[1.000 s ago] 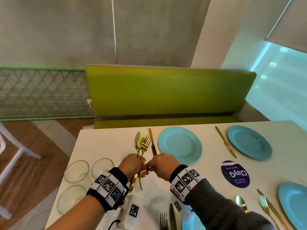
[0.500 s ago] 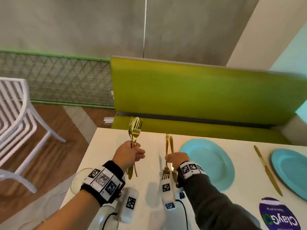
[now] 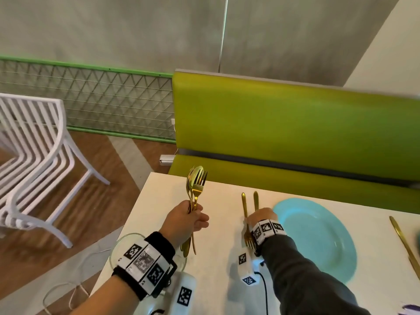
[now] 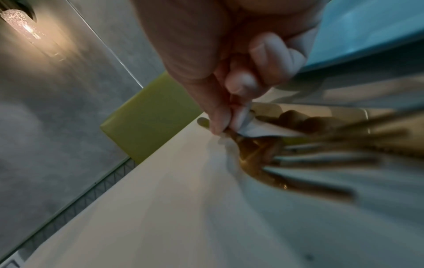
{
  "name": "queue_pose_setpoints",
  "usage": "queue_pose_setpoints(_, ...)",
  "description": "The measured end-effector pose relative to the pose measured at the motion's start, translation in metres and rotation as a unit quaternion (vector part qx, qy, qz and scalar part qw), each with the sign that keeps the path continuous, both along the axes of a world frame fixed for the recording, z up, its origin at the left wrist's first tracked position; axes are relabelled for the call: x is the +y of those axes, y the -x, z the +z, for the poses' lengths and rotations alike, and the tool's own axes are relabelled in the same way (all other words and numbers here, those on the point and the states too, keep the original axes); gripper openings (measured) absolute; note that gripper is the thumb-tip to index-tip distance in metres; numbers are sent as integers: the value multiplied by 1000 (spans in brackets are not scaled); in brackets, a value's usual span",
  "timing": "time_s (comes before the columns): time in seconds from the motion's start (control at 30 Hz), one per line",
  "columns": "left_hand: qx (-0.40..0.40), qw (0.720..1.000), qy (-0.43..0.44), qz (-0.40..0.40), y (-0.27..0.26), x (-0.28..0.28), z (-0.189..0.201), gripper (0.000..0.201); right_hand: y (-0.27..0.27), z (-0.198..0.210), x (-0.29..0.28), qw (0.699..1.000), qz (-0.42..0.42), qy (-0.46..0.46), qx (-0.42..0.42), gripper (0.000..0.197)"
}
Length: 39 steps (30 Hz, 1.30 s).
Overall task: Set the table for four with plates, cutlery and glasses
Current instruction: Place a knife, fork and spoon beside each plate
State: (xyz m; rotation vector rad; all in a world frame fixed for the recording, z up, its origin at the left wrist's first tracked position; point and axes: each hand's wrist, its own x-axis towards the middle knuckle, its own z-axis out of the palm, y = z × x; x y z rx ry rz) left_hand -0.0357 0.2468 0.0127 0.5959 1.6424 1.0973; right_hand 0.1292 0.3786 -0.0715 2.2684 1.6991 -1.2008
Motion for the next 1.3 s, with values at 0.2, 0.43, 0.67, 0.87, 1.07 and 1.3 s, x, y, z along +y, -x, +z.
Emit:
queue_pose_setpoints(0.2,-10,1000,8,6,-2,-1,-3,20,7,-3,7,996,23,-42,-75,29)
queue_pose_setpoints(0.43,-57,998,-5,10,-10,-9,10,20,5,27,-6,990,82,-91,-74,40)
queue_pose_setpoints(0.67,-73,996,-18,-51,-29,-28,31,20,2,114,-83,875,256,-400,97,17)
queue_pose_setpoints(0.87,-29,971,-35,-236,-75,-58,61,35,-36,160,-158,855,389,-344,-16,32)
queue_pose_setpoints(1.07,-29,929,-44,-367,-140,-79,68,38,-102,174,-199,889,340,-297,-70,26)
queue_pose_setpoints(1.3,-37,925,4,-377,-200,-76,54,36,-165,170,-201,901,342,-242,-116,30)
